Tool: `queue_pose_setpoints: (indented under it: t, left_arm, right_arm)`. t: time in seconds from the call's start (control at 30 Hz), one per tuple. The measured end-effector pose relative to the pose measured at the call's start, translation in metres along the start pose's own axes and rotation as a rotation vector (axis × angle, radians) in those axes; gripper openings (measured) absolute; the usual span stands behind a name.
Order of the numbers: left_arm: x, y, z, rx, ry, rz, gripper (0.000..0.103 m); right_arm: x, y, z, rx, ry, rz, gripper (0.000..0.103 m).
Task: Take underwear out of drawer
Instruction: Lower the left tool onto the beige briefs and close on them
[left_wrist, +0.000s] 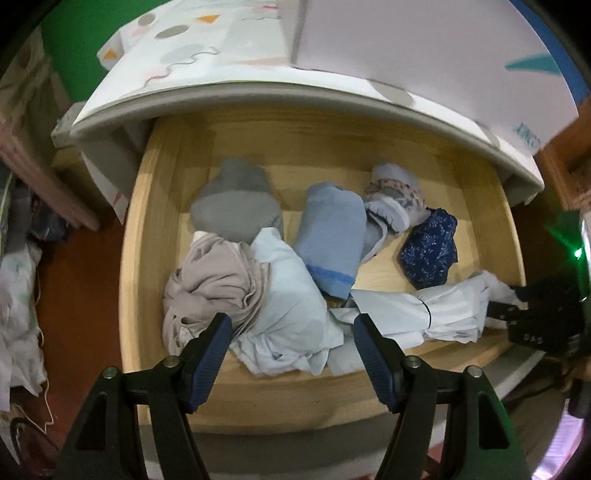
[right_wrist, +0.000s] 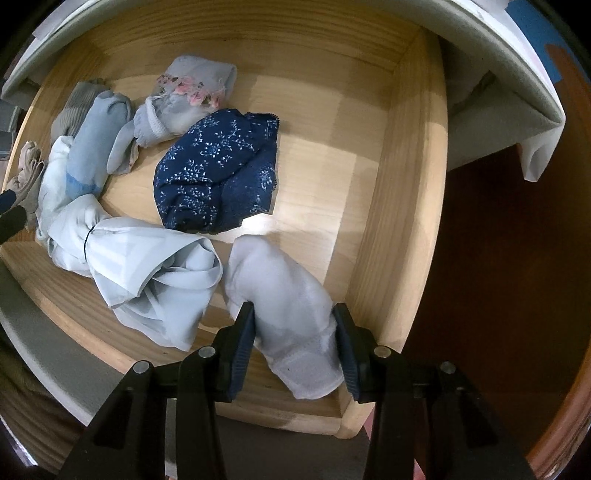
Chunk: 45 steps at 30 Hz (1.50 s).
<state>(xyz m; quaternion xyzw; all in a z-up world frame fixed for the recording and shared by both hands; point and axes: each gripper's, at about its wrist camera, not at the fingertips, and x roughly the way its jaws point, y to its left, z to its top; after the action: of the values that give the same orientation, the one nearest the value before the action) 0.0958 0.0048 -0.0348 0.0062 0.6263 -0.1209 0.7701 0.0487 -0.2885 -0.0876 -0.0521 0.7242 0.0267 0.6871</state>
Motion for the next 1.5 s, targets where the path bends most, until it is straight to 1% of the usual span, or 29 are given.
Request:
queue_pose_setpoints:
  t: [0.1,0.2,0.33,0.47,0.63,0.7,0.73,0.8,0.97,1.0,1.03,1.1,1.2,1.23,1.33,1.5]
  left_arm:
    - [-0.007,0.004,0.005,-0.001,-0.002,0.043,0.070]
    - [-0.016,0.011,0.009,0.000,-0.012,0.069,0.070]
    - [-0.014,0.026,0.009,-0.015,0.010,0.121,0.070]
    - [0.001,0.034,0.006,-0.021,0.067,0.119,0.070]
    - [0.019,0.036,0.009,-0.040,0.092,0.118,0.070]
    - [0.026,0.033,0.011,-0.036,0.095,0.123,0.070]
    - [0.029,0.032,0.012,-0.032,0.097,0.138,0.070]
    - [0.034,0.033,0.014,-0.045,0.101,0.147,0.070]
    - [0.036,0.042,0.021,-0.102,0.073,0.121,0.070]
    - [0.036,0.044,0.021,-0.111,0.068,0.114,0.069]
    - [0.036,0.047,0.021,-0.121,0.064,0.110,0.063]
    - [0.034,0.052,0.022,-0.136,0.054,0.102,0.059]
    - [0.033,0.051,0.023,-0.122,0.046,0.113,0.052]
    - [0.032,0.049,0.023,-0.117,0.041,0.121,0.048]
    - [0.028,0.041,0.021,-0.119,0.035,0.132,0.043]
    - [0.020,0.042,0.016,-0.131,0.026,0.117,0.040]
  right_arm:
    - [-0.001,-0.001,-0.002,0.006,0.003,0.004,0.039]
    - [0.003,0.003,0.000,0.009,0.003,0.006,0.039]
    - [0.004,0.002,0.000,0.015,0.005,0.017,0.039]
    - [0.004,-0.001,0.000,0.020,0.009,0.027,0.039]
    - [0.004,-0.002,-0.001,0.025,0.011,0.031,0.040]
    - [0.004,-0.002,-0.001,0.029,0.012,0.034,0.040]
    - [0.005,-0.002,-0.001,0.030,0.014,0.034,0.040]
    - [0.005,-0.002,0.000,0.032,0.015,0.038,0.040]
    - [0.006,0.003,0.002,0.034,0.018,0.050,0.040]
    - [0.006,0.005,0.003,0.031,0.018,0.047,0.040]
    - [0.006,0.007,0.004,0.026,0.018,0.044,0.041]
    - [0.005,0.011,0.005,0.021,0.018,0.040,0.041]
    - [0.005,0.015,0.005,0.023,0.019,0.039,0.041]
    - [0.005,0.016,0.006,0.026,0.019,0.041,0.041]
    - [0.006,0.019,0.007,0.029,0.020,0.044,0.041]
    - [0.007,0.017,0.008,0.037,0.022,0.051,0.041]
